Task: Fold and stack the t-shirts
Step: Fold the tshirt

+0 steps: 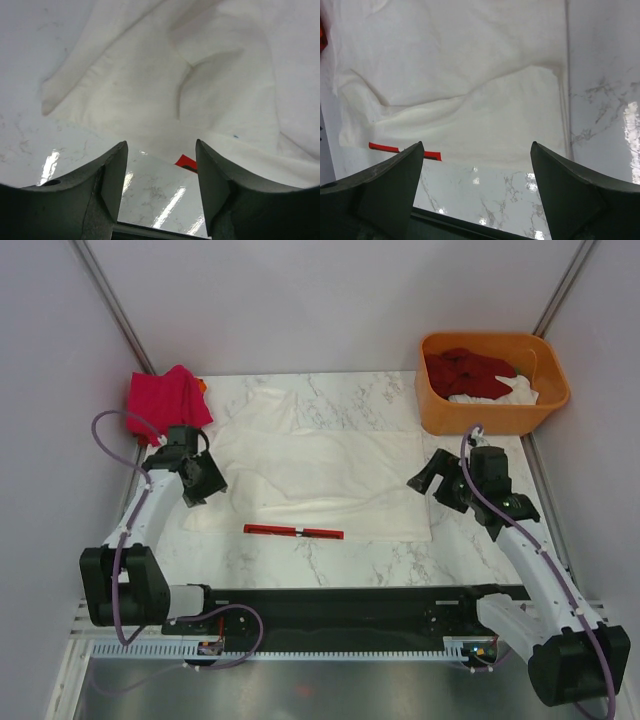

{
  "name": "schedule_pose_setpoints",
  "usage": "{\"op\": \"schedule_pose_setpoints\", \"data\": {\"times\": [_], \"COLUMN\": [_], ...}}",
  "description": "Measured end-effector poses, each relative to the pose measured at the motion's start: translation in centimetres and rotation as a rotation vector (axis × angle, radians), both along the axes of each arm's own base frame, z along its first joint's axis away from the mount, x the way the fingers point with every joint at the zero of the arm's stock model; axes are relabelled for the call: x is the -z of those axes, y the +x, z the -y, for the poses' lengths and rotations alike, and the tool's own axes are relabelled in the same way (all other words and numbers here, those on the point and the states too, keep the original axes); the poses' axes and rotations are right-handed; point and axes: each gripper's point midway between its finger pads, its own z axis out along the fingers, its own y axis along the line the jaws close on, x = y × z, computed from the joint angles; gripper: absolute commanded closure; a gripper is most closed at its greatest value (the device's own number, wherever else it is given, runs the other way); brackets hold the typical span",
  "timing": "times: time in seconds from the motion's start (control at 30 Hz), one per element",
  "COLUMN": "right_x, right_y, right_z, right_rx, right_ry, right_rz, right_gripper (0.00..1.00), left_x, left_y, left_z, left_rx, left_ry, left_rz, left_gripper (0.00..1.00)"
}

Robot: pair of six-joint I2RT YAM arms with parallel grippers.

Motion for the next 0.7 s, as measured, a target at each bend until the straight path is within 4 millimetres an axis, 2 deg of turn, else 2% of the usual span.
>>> {"op": "schedule_pose_setpoints", "data": {"times": [0.03,0.1,0.27,0.53,0.7], "right_x": [-0.1,0.3,1.2,2.6,2.8], "right_y": [0.2,0.3,0.1,-0.4,-0.3], "right_z": [-0.8,-1.6,-1.7,-1.2,-0.9], "right_rx": [-0.026,-0.055,-0.055,-0.053,-0.052], "right_ry": [-0.003,-0.010,-0.028,-0.059,-0.081], "right_rz": [0.002,-0.011,-0.029,-0.056,-0.052], "right_gripper": [0.05,0.04,0.04,0.04,0.04], "left_x": [0.3,1.4,3.8,6.5,7.7], "left_y": [0.3,0.9,1.5,1.3,0.7], "left_z": [0.6,2.6,6.0,6.6,6.5], "left_rx": [0.015,0.056,0.122,0.109,0.101], "left_ry": [-0.014,-0.046,-0.085,-0.088,-0.066], "left_rz": [0.001,-0.009,-0.048,-0.092,-0.120], "left_gripper": [0.42,0.43,0.45,0.54,0.54]}}
